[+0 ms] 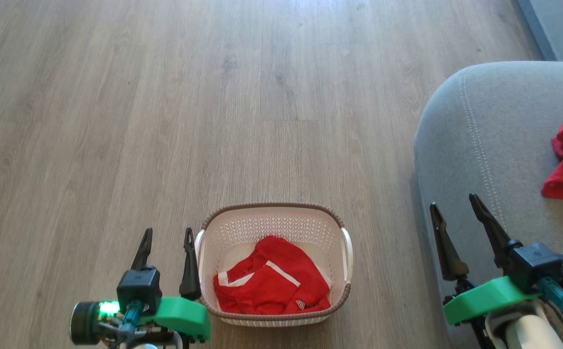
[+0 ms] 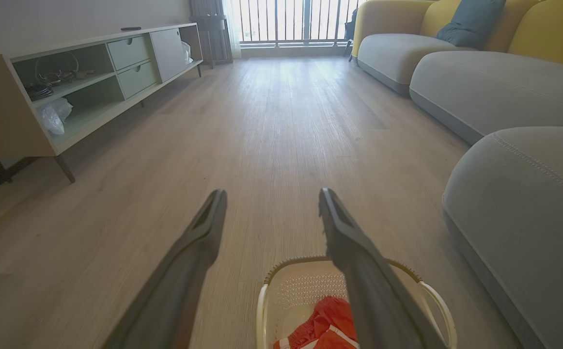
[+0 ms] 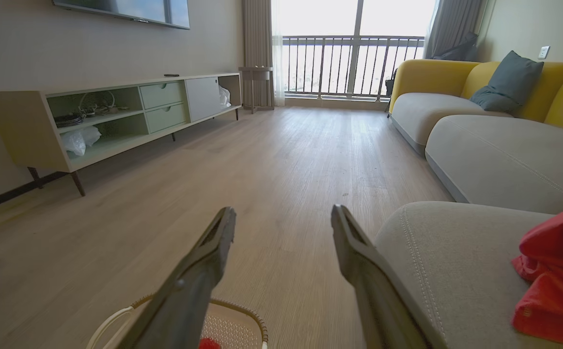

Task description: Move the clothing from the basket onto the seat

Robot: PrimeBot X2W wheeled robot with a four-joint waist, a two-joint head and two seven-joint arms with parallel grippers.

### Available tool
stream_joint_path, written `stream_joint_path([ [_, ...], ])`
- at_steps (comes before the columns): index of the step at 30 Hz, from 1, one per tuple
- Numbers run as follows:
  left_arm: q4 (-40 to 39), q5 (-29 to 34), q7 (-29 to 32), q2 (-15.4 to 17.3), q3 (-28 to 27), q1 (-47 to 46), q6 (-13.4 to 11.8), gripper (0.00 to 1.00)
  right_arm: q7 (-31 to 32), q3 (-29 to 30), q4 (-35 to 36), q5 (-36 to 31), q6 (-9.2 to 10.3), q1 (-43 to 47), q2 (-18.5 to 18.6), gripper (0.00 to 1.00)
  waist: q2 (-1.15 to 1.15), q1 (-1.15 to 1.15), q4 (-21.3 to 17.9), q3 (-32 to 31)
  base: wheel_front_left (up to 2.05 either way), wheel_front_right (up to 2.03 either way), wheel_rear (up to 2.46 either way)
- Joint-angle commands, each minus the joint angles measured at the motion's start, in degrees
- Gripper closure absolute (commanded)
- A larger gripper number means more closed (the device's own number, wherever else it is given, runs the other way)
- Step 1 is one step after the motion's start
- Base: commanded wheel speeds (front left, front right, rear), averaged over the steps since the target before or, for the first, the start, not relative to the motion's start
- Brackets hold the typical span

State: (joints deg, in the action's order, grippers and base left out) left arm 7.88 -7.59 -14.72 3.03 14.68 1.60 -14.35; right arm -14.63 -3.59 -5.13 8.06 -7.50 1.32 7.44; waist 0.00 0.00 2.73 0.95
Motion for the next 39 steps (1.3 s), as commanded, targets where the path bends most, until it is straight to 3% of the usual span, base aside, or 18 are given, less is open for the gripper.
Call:
stream_joint_path([
  [1,-1.65,0.05,-0.28,-0.15,-1.75,-0.70,-0.39,0.00,-0.37,-0.87,1.57,-0.47,0.01,-0.90,0.22,0.00,0.00,0.00,-0.11,-0.08,0.00,0.00,0.00],
  [39,-1.69,0.04,-0.28,-0.15,-0.76,-1.18,0.20,0.00,-0.37,0.33,-0.34,1.46,0.01,-1.48,-0.33,0.00,0.00,0.00,-0.84,0.57,0.00,0.00,0.00],
])
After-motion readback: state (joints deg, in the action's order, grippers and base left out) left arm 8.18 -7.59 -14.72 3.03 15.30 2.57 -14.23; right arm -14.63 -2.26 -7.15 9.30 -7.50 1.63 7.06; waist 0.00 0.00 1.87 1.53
